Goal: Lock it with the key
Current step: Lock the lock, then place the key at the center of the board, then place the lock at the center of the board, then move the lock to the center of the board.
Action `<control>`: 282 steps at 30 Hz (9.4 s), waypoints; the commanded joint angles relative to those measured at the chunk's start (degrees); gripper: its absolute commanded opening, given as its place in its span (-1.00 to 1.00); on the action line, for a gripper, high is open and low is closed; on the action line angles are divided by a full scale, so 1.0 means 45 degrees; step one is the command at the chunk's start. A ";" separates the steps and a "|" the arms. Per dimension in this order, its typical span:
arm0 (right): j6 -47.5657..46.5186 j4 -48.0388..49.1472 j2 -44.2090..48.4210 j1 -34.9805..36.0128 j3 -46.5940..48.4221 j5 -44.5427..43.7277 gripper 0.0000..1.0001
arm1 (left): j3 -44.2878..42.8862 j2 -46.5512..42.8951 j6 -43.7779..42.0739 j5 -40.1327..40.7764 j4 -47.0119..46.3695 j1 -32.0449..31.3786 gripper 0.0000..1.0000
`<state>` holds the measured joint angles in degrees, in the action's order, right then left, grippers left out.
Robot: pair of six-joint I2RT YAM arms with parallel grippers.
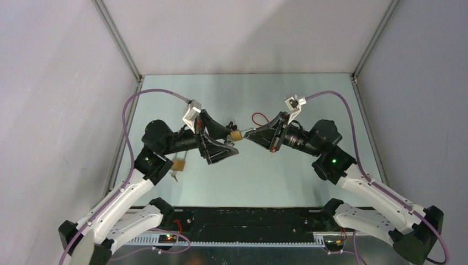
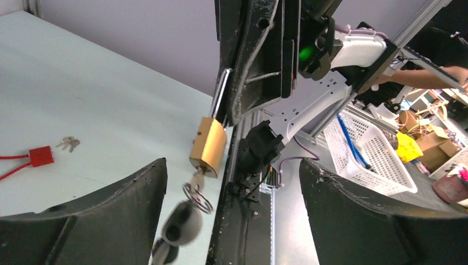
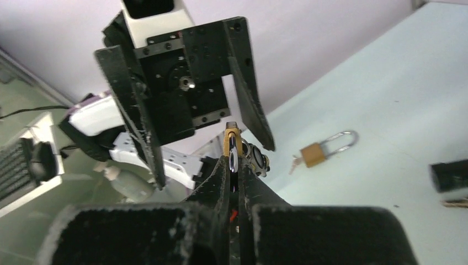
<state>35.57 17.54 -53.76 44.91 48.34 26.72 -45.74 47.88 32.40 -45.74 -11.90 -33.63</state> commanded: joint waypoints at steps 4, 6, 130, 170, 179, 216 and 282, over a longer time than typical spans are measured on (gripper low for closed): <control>-0.3414 -0.3789 0.0737 -0.0824 0.1492 0.0195 -1.00 | -0.0209 0.0912 -0.1965 -0.0193 -0.0493 0.0174 0.88; -0.4265 -0.5144 0.0606 -0.0822 0.1850 0.0371 -1.00 | -0.0367 0.1276 -0.2313 -0.0174 -0.0414 0.0362 0.89; -0.0597 -0.4262 -0.1499 -0.2305 -0.1725 -0.4375 -1.00 | 0.2924 0.1421 0.0297 0.5585 -0.4507 -0.1182 -1.00; 0.2648 -0.4529 -0.3697 -0.3534 -0.4238 -0.4496 0.03 | 0.1432 1.1327 0.4015 0.8903 -0.4631 -0.4075 0.14; 0.1623 -0.6026 -0.1702 -0.3666 -0.4180 -0.7057 0.84 | 0.2561 0.8487 0.2428 1.0422 -0.2035 -0.2290 0.62; 0.1847 -0.7412 0.0095 -0.4078 -0.4179 -0.6706 0.86 | 0.3345 0.6507 0.3785 1.2400 0.3150 0.6835 0.67; 0.1597 -0.7459 0.1747 -0.5473 -0.5290 -0.5673 0.84 | -0.0750 0.9182 0.5926 1.3771 1.0218 -0.0849 0.67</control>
<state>43.27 -16.10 -47.18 20.78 25.06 0.97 -46.87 86.74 53.34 23.16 37.01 -33.43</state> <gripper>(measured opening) 0.925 0.830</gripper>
